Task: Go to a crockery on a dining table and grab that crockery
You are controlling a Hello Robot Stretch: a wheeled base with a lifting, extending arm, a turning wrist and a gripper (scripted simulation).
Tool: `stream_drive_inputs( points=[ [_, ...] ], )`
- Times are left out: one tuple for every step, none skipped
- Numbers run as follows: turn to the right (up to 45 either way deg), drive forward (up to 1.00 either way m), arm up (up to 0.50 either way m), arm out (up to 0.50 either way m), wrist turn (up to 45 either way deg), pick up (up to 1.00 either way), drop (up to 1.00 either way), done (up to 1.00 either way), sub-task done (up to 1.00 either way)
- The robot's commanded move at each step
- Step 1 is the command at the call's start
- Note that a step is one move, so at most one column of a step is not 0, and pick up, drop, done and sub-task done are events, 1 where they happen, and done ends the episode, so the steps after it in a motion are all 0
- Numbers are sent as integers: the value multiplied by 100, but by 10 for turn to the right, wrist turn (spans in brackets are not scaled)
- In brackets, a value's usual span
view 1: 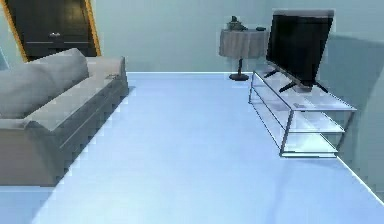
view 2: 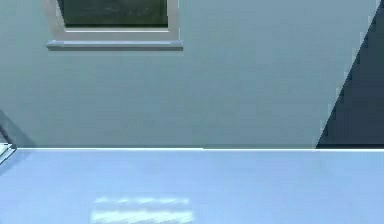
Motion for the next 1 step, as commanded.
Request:
stream_drive_inputs(
  points=[
    [0,100,0,0,0,0,0,0,0]
  ],
)
